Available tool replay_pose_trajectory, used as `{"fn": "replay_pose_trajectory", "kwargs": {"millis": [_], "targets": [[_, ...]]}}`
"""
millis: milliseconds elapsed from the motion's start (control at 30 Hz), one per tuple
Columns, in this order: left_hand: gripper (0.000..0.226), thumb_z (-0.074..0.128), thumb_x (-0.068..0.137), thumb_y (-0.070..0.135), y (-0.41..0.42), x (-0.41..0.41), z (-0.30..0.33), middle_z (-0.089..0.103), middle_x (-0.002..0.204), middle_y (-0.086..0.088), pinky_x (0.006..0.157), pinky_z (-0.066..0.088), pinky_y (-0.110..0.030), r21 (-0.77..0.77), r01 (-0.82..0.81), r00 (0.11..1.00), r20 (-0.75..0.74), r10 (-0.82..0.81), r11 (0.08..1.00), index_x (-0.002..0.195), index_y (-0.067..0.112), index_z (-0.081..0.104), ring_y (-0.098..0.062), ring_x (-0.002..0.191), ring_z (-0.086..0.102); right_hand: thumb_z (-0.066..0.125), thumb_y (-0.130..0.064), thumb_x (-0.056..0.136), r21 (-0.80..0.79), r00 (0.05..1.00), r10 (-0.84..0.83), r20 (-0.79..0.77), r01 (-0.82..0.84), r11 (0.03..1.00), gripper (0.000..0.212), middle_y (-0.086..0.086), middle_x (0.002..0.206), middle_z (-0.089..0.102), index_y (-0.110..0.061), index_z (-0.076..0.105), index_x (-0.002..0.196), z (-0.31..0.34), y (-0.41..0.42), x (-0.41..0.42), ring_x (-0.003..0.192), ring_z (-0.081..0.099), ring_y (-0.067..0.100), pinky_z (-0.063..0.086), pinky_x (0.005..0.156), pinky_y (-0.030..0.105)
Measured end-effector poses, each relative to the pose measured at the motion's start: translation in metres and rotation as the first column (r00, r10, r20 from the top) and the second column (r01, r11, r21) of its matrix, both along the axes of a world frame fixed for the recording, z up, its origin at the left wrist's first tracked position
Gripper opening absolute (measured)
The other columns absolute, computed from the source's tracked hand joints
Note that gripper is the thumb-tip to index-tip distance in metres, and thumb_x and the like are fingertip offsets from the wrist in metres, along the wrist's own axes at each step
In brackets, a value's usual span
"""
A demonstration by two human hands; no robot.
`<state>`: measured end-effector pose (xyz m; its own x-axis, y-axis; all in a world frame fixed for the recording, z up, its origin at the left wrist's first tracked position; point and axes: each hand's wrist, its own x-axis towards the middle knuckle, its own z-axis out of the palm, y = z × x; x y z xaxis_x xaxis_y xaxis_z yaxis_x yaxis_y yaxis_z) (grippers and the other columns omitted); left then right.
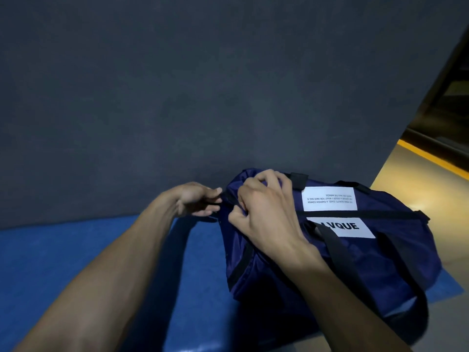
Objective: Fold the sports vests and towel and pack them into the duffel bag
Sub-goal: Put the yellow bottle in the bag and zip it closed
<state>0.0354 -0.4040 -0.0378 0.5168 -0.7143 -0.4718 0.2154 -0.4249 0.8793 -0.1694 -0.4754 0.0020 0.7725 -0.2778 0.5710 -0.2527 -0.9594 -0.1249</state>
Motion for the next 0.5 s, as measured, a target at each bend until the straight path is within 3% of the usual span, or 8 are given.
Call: {"fn": "replay_pose_trajectory", "kwargs": {"millis": [133,200,300,400,500], "targets": [[0.023,0.062,0.101,0.027,-0.001,-0.003,-0.002,0.071,0.083,-0.002,0.065,0.056,-0.025,-0.093,-0.067,0.995,0.070,0.073,0.993,0.083,0.012,0.064,-0.014,0.077,0.069,0.064,-0.024,0.068,-0.004,0.999,-0.038,-0.031,0.038,0.999,0.022,-0.005,0.070,0.056,-0.017,0.044,0.061,0.002,-0.001,0.003,0.092,0.049,0.027,0.039,0.102,0.055],[0.025,0.061,0.102,0.025,-0.001,-0.003,0.002,0.074,0.082,-0.003,0.067,0.056,-0.025,-0.168,-0.043,0.987,0.148,0.068,0.985,0.083,0.011,0.064,-0.013,0.077,0.071,0.063,-0.035,0.073,0.015,0.984,-0.120,-0.134,0.123,0.992,0.019,-0.005,0.084,0.061,-0.021,0.050,0.072,0.011,-0.001,0.005,0.100,0.047,0.026,0.036,0.102,0.054],[0.022,0.062,0.102,0.024,0.001,-0.004,0.007,0.075,0.079,-0.001,0.066,0.054,-0.023,-0.197,0.024,0.976,0.216,0.019,0.980,0.084,0.010,0.063,-0.011,0.074,0.070,0.062,-0.055,0.084,-0.019,0.918,-0.246,-0.310,0.253,0.967,0.039,0.000,0.113,0.061,-0.020,0.060,0.101,0.018,0.001,0.015,0.117,0.042,0.032,0.033,0.101,0.054],[0.023,0.064,0.101,0.026,0.004,-0.006,0.012,0.075,0.077,0.000,0.059,0.051,-0.020,-0.174,0.002,0.963,0.264,0.045,0.985,0.086,0.009,0.065,-0.009,0.069,0.069,0.061,-0.040,0.092,-0.039,0.922,-0.232,-0.309,0.231,0.972,0.019,0.000,0.108,0.066,-0.022,0.055,0.090,0.016,0.006,0.030,0.116,0.041,0.030,0.031,0.095,0.049],[0.031,0.064,0.100,0.033,0.008,-0.002,0.007,0.068,0.065,0.002,0.049,0.040,-0.022,-0.064,-0.030,0.947,0.318,0.049,0.997,0.077,0.013,0.065,-0.008,0.054,0.058,0.059,-0.033,0.093,0.009,0.946,-0.210,-0.248,0.219,0.976,0.018,-0.003,0.094,0.065,-0.023,0.051,0.080,0.015,0.006,0.036,0.110,0.043,0.026,0.029,0.092,0.045]]}}
